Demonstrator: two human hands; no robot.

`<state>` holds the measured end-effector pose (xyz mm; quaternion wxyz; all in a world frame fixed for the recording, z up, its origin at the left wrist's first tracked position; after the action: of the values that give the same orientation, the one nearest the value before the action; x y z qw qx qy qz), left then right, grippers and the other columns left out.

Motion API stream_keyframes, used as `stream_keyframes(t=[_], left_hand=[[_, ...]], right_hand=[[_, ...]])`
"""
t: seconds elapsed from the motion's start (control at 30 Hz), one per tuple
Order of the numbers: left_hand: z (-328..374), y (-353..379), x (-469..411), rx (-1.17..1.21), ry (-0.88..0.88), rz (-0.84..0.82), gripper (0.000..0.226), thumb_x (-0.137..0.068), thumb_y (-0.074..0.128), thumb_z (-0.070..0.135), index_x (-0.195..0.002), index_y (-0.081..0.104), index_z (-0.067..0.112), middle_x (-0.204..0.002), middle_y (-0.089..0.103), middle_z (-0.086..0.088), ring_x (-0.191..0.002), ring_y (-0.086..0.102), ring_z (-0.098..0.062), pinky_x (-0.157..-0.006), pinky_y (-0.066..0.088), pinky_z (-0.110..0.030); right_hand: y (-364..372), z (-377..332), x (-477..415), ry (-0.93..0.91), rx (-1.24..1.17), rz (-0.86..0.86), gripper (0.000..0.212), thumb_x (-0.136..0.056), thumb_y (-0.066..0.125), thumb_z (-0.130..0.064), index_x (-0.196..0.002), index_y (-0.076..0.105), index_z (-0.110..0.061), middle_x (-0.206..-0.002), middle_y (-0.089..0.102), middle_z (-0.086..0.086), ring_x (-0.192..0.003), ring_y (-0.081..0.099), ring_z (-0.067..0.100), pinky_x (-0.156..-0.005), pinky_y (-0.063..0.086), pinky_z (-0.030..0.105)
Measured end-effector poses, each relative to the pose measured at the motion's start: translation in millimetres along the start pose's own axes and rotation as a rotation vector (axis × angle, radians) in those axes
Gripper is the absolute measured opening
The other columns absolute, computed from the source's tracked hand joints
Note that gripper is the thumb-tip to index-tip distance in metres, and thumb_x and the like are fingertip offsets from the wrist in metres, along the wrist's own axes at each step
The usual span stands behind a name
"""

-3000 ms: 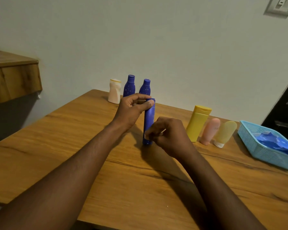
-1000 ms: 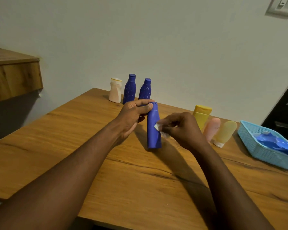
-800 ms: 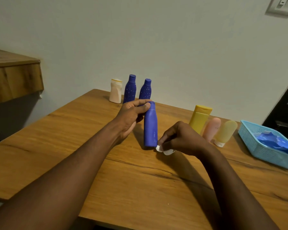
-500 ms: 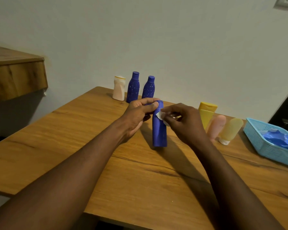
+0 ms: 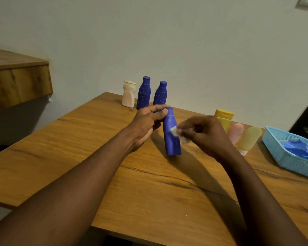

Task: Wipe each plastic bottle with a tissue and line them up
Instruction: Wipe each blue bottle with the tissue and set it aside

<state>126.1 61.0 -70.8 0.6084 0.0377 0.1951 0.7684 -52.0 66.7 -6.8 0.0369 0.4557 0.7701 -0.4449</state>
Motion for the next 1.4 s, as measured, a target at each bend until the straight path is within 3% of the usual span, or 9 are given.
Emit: stream_keyframes(t=[0.13,0.23,0.37,0.5,0.7,0.83,1.07,1.33,1.4], left_hand=[[-1.7,3.5,-0.1,-0.012,-0.001,-0.017,0.027,-0.099,0.064,0.008,-0.125,0.072,0.011,-0.131,0.068,-0.015,-0.128,0.061,-0.036,-0.113,0.048,-0.050],[-2.1,2.4,0.2,0.001,-0.001,-0.001,0.025,-0.099,0.064,0.008,-0.121,0.074,0.013,-0.131,0.069,-0.014,-0.126,0.063,-0.033,-0.112,0.050,-0.047],[-0.2,-4.7,-2.9,0.033,0.007,0.036,0.025,-0.097,0.066,0.007,-0.120,0.074,0.011,-0.130,0.070,-0.016,-0.128,0.062,-0.034,-0.114,0.047,-0.048],[-2.0,-5.2,-4.1,0.033,0.001,0.033,0.029,-0.097,0.067,0.007,-0.125,0.071,0.009,-0.131,0.069,-0.016,-0.129,0.062,-0.034,-0.114,0.047,-0.049],[-1.0,-2.1,-2.4,0.038,-0.010,0.033,0.027,-0.097,0.066,0.007,-0.123,0.073,0.010,-0.130,0.070,-0.014,-0.128,0.062,-0.035,-0.114,0.046,-0.050],[-3.9,-0.2,-2.6,0.011,-0.019,0.018,0.028,-0.097,0.066,0.009,-0.124,0.074,0.012,-0.129,0.071,-0.012,-0.129,0.061,-0.034,-0.115,0.046,-0.050],[-5.3,-2.4,-3.7,0.001,-0.008,0.011,0.028,-0.098,0.065,0.009,-0.125,0.072,0.011,-0.130,0.070,-0.015,-0.128,0.062,-0.035,-0.114,0.046,-0.051],[-1.5,-6.9,-4.4,0.028,-0.003,0.062,0.026,-0.099,0.066,0.008,-0.124,0.072,0.010,-0.127,0.072,-0.013,-0.124,0.066,-0.030,-0.112,0.050,-0.047],[-0.9,-8.4,-4.1,0.035,-0.005,0.069,0.026,-0.098,0.066,0.008,-0.124,0.072,0.011,-0.127,0.072,-0.013,-0.123,0.066,-0.030,-0.111,0.050,-0.046]], right_hand=[[2.6,-2.5,-6.2,-0.050,0.061,0.116,0.018,-0.088,0.073,-0.016,-0.106,0.077,-0.017,-0.099,0.070,-0.005,-0.090,0.065,0.009,-0.077,0.058,0.031],[14.6,-2.7,-3.9,-0.027,0.132,-0.014,0.022,-0.086,0.076,-0.015,-0.107,0.077,-0.019,-0.101,0.070,-0.005,-0.088,0.064,0.008,-0.075,0.054,0.026],[25.9,13.1,3.6,0.114,0.137,-0.321,0.022,-0.076,0.081,-0.005,-0.089,0.082,-0.023,-0.090,0.074,-0.006,-0.084,0.069,0.011,-0.083,0.059,0.042],[34.0,18.2,18.0,0.199,0.136,-0.552,0.022,-0.078,0.077,0.000,-0.085,0.082,-0.020,-0.088,0.077,-0.006,-0.088,0.071,0.010,-0.091,0.058,0.039],[-12.7,-3.9,5.5,0.077,-0.419,-0.030,0.032,-0.084,0.073,0.002,-0.111,0.075,-0.015,-0.097,0.074,0.006,-0.092,0.071,0.023,-0.080,0.061,0.037],[1.0,10.1,2.0,0.215,-0.665,0.132,0.026,-0.093,0.062,0.003,-0.109,0.074,-0.013,-0.104,0.074,0.000,-0.103,0.070,0.018,-0.087,0.060,0.039],[10.4,21.4,2.5,0.130,-0.148,0.155,0.022,-0.086,0.071,-0.002,-0.096,0.079,-0.020,-0.089,0.074,-0.010,-0.084,0.067,0.011,-0.080,0.059,0.045],[30.3,17.3,6.5,0.193,0.029,-0.258,0.027,-0.077,0.072,0.005,-0.086,0.083,-0.019,-0.089,0.074,0.000,-0.077,0.071,0.018,-0.075,0.062,0.041],[26.4,14.4,5.0,0.157,0.061,-0.203,0.025,-0.078,0.073,0.003,-0.087,0.082,-0.018,-0.088,0.074,-0.001,-0.078,0.070,0.015,-0.076,0.062,0.040]])
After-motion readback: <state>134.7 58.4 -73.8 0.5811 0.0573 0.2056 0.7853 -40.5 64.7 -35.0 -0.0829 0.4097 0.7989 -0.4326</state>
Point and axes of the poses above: each hand's wrist, its own x-axis away from the middle knuckle, its own y-axis out of the palm, z = x × y, the point moved 8 cm from there along -x, towards the middle knuckle
